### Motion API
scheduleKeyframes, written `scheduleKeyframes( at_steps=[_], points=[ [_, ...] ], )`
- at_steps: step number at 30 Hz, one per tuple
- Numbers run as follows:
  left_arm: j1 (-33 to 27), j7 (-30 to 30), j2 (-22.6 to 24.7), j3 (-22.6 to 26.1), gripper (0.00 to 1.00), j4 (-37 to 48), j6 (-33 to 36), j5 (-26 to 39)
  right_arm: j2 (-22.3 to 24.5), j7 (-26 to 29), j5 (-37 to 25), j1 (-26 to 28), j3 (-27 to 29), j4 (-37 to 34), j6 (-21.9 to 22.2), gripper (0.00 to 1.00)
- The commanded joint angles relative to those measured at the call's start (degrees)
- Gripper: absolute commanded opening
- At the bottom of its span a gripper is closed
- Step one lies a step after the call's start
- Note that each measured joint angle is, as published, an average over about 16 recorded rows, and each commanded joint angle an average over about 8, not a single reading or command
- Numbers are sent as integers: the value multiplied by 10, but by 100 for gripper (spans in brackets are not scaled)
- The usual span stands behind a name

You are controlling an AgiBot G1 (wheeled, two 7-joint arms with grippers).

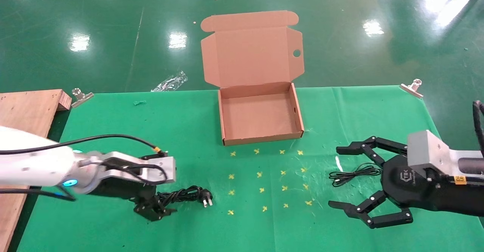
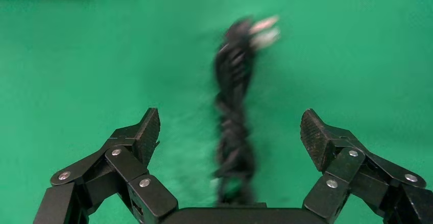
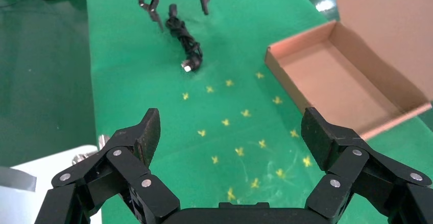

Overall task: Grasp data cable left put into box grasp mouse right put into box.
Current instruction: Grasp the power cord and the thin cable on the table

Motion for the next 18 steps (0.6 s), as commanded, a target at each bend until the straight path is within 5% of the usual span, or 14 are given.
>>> scheduleKeyframes(
  at_steps=[1,18],
  points=[
    [-7,-8,20,17,100,8,-10,45,-2,-4,-6,1,-2,-6,2,100],
    [15,-29,55,44,100,37,-48,112,-2,-11,-75,-8,-28,-22,27,100]
  ],
)
